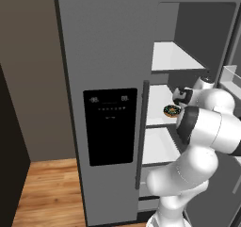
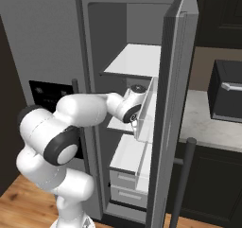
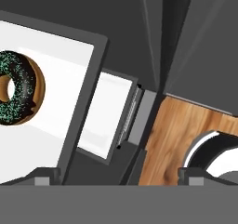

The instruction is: Take the cake and donut from the fridge and place them on the empty tray on the dining counter.

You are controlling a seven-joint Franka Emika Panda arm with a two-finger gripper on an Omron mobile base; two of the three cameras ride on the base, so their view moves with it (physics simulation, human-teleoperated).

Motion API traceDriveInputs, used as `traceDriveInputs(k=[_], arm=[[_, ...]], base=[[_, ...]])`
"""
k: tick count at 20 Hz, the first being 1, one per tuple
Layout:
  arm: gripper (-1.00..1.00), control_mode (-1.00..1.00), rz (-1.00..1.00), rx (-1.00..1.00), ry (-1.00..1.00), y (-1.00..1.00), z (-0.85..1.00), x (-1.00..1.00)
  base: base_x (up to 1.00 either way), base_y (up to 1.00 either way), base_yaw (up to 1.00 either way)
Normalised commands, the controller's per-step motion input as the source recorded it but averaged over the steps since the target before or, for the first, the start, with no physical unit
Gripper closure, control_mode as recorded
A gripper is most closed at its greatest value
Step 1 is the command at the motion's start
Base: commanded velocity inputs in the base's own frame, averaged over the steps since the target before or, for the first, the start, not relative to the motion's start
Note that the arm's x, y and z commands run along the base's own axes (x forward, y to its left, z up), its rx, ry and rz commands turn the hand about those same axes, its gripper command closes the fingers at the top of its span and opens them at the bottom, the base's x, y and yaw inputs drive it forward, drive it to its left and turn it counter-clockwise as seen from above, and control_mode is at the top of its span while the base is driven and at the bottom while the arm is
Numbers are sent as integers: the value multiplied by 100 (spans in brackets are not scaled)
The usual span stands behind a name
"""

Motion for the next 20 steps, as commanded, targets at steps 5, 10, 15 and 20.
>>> traceDriveInputs(k=[5, 10, 15, 20], arm=[[-100, -100, 0, 1, 0, 0, 0, 27], [-100, -100, 2, 0, 0, 0, -19, 26], [-100, -100, 3, 0, 0, 0, -34, 27], [-100, -100, 5, 4, -5, -6, -1, 29]], base=[[0, 0, 0], [0, 0, 0], [0, 0, 0], [0, 0, 0]])
